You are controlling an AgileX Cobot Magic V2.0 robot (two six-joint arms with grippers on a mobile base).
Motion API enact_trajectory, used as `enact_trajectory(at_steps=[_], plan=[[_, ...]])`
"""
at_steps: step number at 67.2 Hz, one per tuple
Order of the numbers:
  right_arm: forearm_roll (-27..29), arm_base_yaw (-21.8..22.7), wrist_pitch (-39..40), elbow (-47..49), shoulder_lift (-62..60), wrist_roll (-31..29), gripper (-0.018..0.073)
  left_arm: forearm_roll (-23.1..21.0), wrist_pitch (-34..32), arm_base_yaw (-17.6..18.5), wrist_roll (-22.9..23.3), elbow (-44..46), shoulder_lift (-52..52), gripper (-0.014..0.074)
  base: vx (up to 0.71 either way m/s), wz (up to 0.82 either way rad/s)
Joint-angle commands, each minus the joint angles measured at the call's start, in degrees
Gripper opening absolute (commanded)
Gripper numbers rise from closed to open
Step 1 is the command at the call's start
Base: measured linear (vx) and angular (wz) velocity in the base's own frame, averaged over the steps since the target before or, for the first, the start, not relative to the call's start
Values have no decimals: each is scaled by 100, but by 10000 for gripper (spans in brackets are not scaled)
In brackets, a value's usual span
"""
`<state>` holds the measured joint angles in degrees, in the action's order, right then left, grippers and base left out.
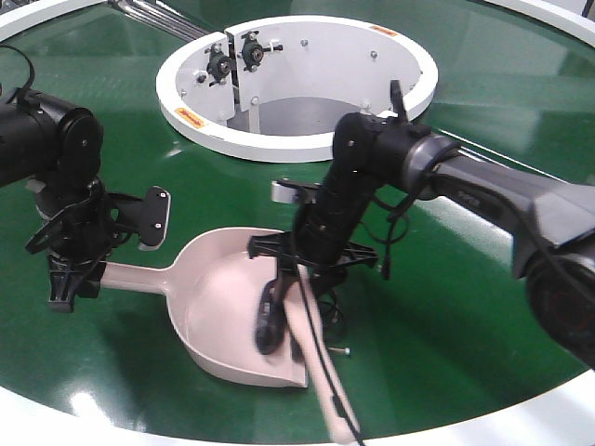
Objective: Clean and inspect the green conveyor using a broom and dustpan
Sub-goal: 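Sweep the black cable into the dustpan with the right-held brush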
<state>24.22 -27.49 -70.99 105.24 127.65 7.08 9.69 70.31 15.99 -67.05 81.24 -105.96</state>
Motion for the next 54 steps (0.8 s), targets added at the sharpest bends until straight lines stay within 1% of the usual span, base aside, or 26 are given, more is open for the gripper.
enact_trajectory(at_steps=[1, 11, 27, 33, 42, 47, 54], plan=[[525, -106, -293, 475, -223, 48, -2, -114, 171, 52, 86, 146, 292, -6, 0, 0], [656, -175, -293, 860, -156, 68, -2, -114, 171, 52, 86, 146, 292, -6, 0, 0], [660, -212, -293, 1198, -297, 145, -2, -114, 171, 52, 86, 146, 292, -6, 0, 0], [474, -212, -293, 1207, -463, 145, -2, -114, 171, 52, 86, 146, 292, -6, 0, 0], [-113, -195, -293, 1168, -812, 216, -2, -114, 171, 52, 86, 146, 292, -6, 0, 0], [-379, -136, -293, 922, -1063, 250, -2, -114, 171, 52, 86, 146, 292, -6, 0, 0], [-580, 14, -293, 387, -1423, 244, -2, -114, 171, 52, 86, 146, 292, -6, 0, 0]])
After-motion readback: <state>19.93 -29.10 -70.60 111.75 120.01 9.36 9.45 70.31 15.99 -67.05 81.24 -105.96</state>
